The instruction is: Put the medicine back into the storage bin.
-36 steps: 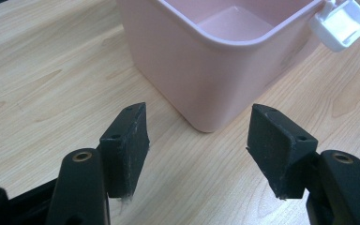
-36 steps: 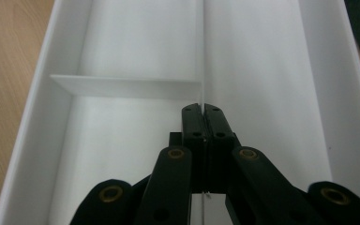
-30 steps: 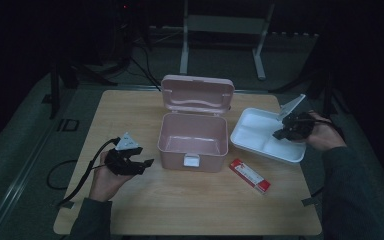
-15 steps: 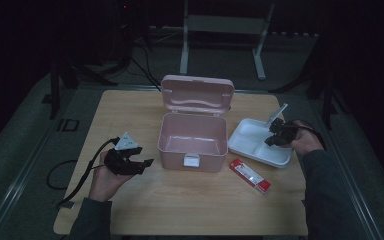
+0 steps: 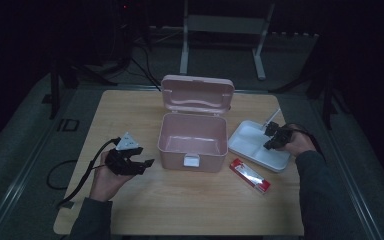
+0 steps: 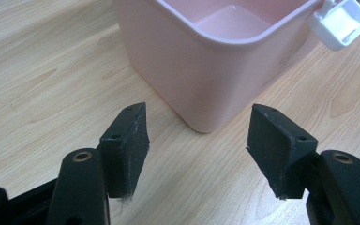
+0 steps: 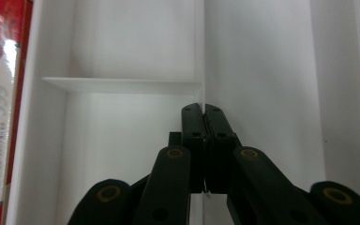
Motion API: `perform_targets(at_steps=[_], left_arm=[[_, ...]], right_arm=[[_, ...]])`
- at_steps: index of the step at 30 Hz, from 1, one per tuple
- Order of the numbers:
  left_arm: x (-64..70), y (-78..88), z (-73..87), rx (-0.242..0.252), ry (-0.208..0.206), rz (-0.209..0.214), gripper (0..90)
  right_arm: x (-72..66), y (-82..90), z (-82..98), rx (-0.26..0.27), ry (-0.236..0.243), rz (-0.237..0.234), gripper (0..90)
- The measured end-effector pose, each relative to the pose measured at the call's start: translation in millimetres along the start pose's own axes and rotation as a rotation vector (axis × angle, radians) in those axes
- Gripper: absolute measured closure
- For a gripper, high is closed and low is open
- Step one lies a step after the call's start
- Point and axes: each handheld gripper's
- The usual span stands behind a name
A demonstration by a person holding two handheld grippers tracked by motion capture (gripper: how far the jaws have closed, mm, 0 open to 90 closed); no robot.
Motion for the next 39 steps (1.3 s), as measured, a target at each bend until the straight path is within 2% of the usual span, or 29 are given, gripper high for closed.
perform_targets(at_steps=[4, 7, 16, 30, 32, 39], left_arm=[[-0.8, -1.5, 0.0, -0.004, -0.003, 0.001, 38.1], [-1.7, -4.0, -0.2, -0.007, -0.004, 0.002, 38.1], [-2.3, -6.3, -0.2, -0.009, -0.007, 0.004, 38.0], [-4.5, -8.7, 0.7, 0.002, -0.016, 0.002, 37.9], [-4.6, -9.4, 0.8, 0.005, -0.022, 0.001, 37.9], [-5.0, -13.6, 0.5, 0.005, -0.031, 0.007, 37.7]], right_arm=[[-3.4, -8.3, 0.7, -0.024, 0.005, 0.021, 87.3], [-2.5, -6.8, 1.2, 0.002, -0.020, 0.022, 84.0], [-5.8, 12.3, -4.6, 0.022, -0.024, 0.026, 73.7], [-25.4, 34.2, -7.4, 0.064, -0.060, 0.017, 58.5], [-26.0, 35.6, -7.4, 0.068, -0.068, 0.016, 57.4], [-41.0, 48.4, -9.0, 0.073, -0.059, -0.011, 55.8]])
Point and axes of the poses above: each handheld gripper's, and its own axes: y roughly backward along the jaws, z roughly out of its underside, x roughly to its right, and after that the axes turned 12 degrees about z, right-handed
